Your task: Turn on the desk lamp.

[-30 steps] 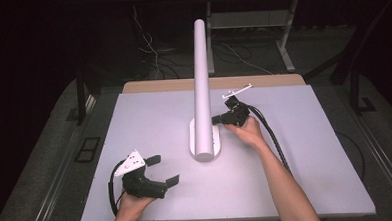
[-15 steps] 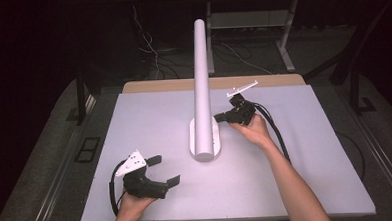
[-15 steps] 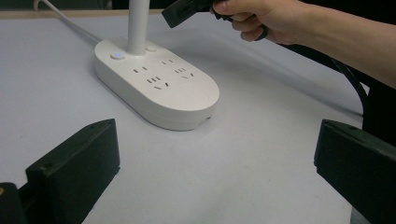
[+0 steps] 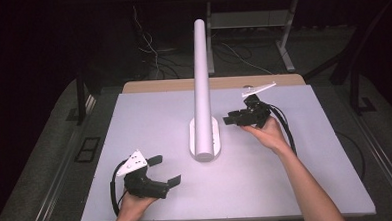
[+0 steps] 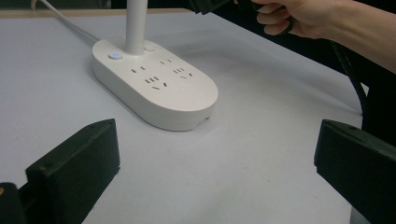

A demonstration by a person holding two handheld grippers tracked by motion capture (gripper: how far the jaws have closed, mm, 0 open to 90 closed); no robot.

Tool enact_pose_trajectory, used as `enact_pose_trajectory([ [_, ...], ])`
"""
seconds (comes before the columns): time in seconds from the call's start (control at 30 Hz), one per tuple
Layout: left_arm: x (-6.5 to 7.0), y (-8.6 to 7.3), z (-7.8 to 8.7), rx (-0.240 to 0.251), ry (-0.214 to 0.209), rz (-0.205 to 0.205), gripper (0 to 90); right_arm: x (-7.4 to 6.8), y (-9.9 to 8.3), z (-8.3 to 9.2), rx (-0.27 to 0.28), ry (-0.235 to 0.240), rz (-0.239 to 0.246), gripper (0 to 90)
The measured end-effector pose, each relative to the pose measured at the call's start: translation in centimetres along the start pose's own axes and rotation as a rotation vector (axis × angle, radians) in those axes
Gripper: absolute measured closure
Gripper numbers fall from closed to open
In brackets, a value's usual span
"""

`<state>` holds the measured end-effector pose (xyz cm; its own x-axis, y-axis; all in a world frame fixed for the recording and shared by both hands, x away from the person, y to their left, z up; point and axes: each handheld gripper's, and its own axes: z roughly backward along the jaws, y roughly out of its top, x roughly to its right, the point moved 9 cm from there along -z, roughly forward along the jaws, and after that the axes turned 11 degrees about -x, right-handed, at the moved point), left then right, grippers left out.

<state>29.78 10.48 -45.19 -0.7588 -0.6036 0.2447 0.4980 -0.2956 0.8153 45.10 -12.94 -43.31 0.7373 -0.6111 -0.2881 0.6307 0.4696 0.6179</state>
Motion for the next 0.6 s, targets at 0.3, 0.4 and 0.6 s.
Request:
enact_pose_trajectory([
  [0.3,0.3,0.0,-0.2,-0.005,-0.006,-0.005,0.0,-0.2,-2.2,2.8,0.039,-0.037,-0.042,10.0],
  [0.4,0.3,0.0,-0.3,-0.006,-0.006,-0.003,0.0,-0.4,-3.1,3.6,0.042,-0.025,-0.053,0.4],
  [0.6,0.3,0.0,-0.3,-0.006,-0.005,-0.005,0.0,-0.8,-5.2,5.2,0.059,-0.033,-0.058,0.4],
])
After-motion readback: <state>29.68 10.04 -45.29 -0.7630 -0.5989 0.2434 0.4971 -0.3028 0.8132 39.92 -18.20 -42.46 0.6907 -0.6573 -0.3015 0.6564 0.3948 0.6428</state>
